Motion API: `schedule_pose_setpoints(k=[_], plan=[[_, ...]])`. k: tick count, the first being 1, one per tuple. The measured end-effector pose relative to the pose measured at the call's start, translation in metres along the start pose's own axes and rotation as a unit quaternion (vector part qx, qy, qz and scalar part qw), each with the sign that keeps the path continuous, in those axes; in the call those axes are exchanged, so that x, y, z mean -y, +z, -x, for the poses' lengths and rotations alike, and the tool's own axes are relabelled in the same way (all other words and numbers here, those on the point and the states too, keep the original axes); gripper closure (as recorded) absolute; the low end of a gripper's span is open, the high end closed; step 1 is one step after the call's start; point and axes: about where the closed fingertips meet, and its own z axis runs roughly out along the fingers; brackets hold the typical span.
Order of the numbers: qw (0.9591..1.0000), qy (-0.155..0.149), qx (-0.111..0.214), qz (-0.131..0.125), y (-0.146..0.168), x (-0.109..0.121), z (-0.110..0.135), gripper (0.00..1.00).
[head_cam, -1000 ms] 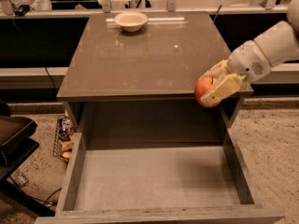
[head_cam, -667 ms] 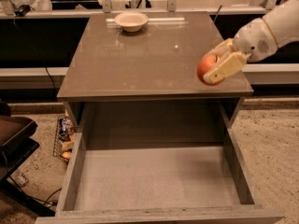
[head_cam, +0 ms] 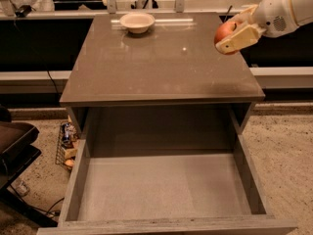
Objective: Pick apple from top drawer and place on counter
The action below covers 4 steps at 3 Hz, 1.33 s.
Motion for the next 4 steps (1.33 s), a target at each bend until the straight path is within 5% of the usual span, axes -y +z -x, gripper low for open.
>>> schedule_pose_setpoints(k=[1,4], plan=[[0.9997,-0.001,0.012,-0.023,0.002,0.014,0.006,1.00],[0.9977,0.059,-0.021,0.027,0.087,0.039,-0.055,1.00]])
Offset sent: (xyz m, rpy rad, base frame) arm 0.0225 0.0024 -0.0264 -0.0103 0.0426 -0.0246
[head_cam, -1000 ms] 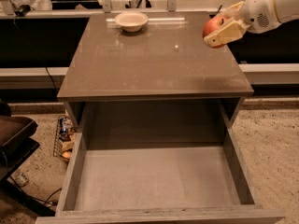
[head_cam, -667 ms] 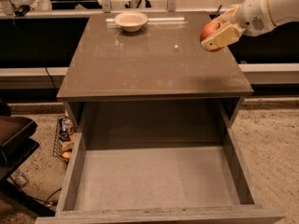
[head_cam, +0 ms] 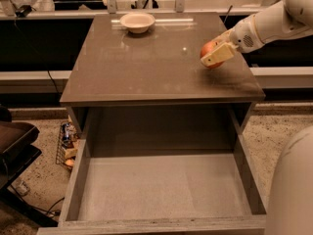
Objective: Pick apple from top drawer and place on counter
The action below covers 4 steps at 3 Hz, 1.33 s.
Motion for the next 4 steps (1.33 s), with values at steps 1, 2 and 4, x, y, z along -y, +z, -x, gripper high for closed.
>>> schedule_pose_setpoints(k=[1,2,4], plan=[[0.9998,0.008,-0.017,0.011,0.021,0.002,-0.012,1.00],[0.9984,0.002,-0.055,0.013,0.046,-0.006,-0.020,0.88],[0.9979,0.002,-0.062,0.015,0.048,-0.008,-0.019,0.42]])
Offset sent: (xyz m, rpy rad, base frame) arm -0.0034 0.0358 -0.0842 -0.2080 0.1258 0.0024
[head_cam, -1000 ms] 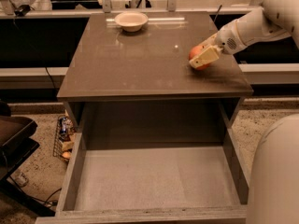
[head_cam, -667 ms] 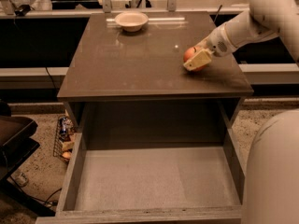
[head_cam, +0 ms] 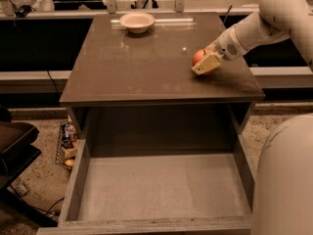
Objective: Pick apple from top drawer and place on counter
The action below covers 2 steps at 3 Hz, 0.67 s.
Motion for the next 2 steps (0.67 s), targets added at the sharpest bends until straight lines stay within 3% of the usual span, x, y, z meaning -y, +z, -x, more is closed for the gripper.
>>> schedule_pose_setpoints(k=[2], plan=[[1.0000,0.000,0.000,0.001,0.0003,-0.0002,0.0010,0.00]])
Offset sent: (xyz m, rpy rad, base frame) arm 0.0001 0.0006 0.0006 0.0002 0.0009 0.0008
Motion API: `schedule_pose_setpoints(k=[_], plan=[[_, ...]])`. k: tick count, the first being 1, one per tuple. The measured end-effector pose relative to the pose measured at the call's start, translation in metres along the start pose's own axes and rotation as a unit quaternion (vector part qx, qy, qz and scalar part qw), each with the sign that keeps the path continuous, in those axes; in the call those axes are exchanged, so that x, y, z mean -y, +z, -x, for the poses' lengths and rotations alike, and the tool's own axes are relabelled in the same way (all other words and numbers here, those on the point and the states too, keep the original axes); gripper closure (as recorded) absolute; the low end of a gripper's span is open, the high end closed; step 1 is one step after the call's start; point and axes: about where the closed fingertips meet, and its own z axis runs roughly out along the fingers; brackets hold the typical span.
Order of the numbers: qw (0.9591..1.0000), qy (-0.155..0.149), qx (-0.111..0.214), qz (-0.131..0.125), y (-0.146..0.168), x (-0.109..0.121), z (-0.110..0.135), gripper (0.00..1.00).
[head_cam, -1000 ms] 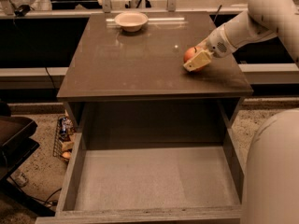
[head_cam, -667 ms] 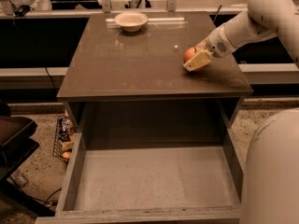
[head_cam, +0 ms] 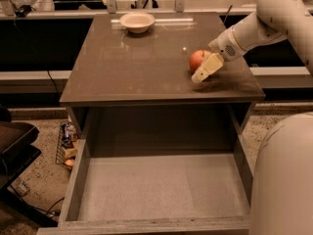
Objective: Pick apple from top drawer and place on counter
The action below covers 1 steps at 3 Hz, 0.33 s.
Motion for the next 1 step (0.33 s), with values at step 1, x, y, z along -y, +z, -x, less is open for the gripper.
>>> schedule_pose_setpoints(k=[1], plan=[[1.0000,0.000,0.000,0.000,0.0001,0.0000,0.0000,0.00]])
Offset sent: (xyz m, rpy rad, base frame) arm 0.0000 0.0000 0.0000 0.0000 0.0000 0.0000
